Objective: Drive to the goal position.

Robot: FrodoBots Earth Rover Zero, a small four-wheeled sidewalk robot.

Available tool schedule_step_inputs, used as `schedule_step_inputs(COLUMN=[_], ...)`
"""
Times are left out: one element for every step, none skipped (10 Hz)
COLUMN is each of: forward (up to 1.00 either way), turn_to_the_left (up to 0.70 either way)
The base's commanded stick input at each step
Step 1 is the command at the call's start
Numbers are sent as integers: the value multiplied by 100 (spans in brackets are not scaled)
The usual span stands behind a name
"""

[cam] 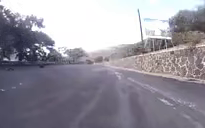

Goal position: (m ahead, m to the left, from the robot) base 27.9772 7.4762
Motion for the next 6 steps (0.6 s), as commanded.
schedule_step_inputs(forward=[70, 70, 70, 70, 70, 70], turn_to_the_left=[0, 0, 0, 0, 0, 0])
